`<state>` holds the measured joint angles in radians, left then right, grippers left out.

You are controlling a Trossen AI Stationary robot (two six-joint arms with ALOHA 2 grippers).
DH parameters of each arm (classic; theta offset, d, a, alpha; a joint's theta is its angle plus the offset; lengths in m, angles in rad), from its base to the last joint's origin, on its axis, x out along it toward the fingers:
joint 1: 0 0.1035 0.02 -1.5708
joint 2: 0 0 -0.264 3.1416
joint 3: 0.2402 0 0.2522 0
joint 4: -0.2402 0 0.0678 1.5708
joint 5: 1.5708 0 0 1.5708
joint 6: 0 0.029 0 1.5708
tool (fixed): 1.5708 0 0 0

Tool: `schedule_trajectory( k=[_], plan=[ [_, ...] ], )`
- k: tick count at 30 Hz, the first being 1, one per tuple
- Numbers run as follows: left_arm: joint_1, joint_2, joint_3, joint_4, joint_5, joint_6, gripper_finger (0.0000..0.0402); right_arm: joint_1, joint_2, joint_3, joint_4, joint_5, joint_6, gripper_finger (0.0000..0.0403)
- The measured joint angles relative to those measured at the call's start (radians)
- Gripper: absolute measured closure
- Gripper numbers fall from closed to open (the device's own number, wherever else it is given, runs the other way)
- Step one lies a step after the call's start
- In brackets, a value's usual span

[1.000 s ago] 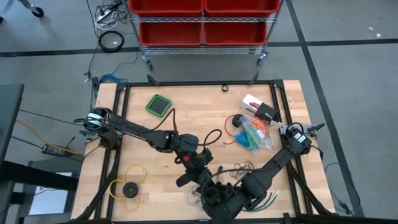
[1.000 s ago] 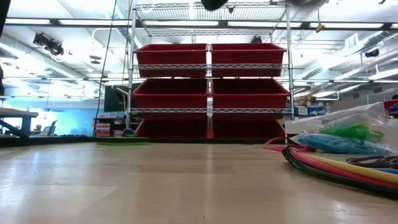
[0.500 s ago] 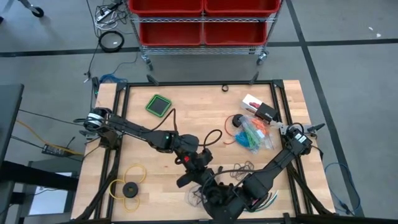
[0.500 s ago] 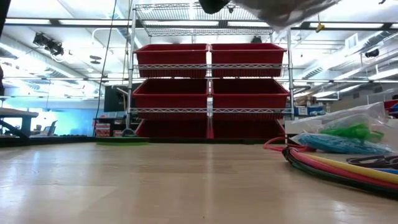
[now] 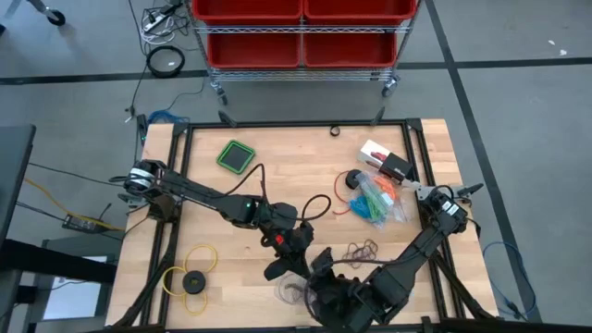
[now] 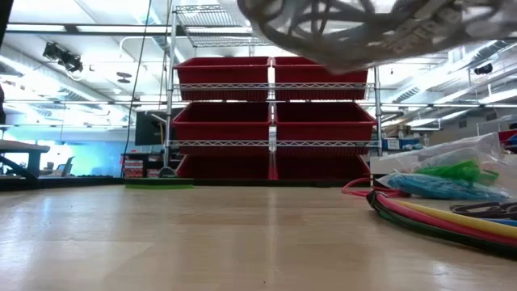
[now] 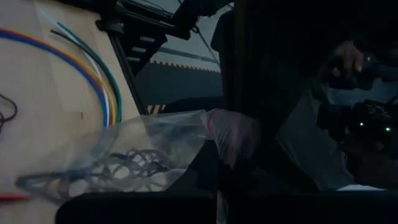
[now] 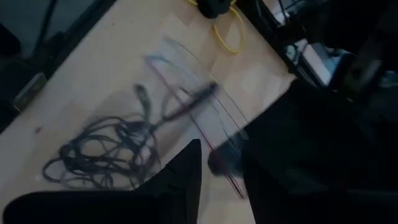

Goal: Sort rubber bands
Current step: Put the black rubber band into the transparent zip bag

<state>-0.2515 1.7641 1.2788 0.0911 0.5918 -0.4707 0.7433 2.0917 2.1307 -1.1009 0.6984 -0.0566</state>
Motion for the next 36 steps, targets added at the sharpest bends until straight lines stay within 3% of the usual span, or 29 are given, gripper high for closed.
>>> schedule_trajectory(
  k=[8,16,25,30,33,36],
  plan=[
    [0.024,-0.001,0.0,-0.04,-0.06,-0.01,0.0392,0.066,-0.013,0.036,-0.067,0.128,0.115,0.03],
    [0.061,-0.001,0.0,-0.031,-0.108,-0.012,0.0392,0.119,-0.017,0.023,-0.202,0.11,0.536,0.0302],
    [0.108,-0.001,0.0,0.066,-0.166,-0.047,0.0392,0.186,-0.016,-0.183,-0.252,0.142,0.939,0.0302],
    [0.133,-0.002,0.0,0.111,-0.178,-0.088,0.0392,0.229,-0.014,-0.325,-0.199,0.316,1.095,0.0302],
    [0.151,-0.002,0.0,0.105,-0.228,-0.106,0.0392,0.254,-0.013,-0.374,-0.13,0.447,1.1,0.0302],
    [0.172,-0.002,0.0,0.109,-0.274,-0.11,0.0392,0.251,-0.013,-0.401,-0.001,0.51,1.026,0.0302]
  ],
)
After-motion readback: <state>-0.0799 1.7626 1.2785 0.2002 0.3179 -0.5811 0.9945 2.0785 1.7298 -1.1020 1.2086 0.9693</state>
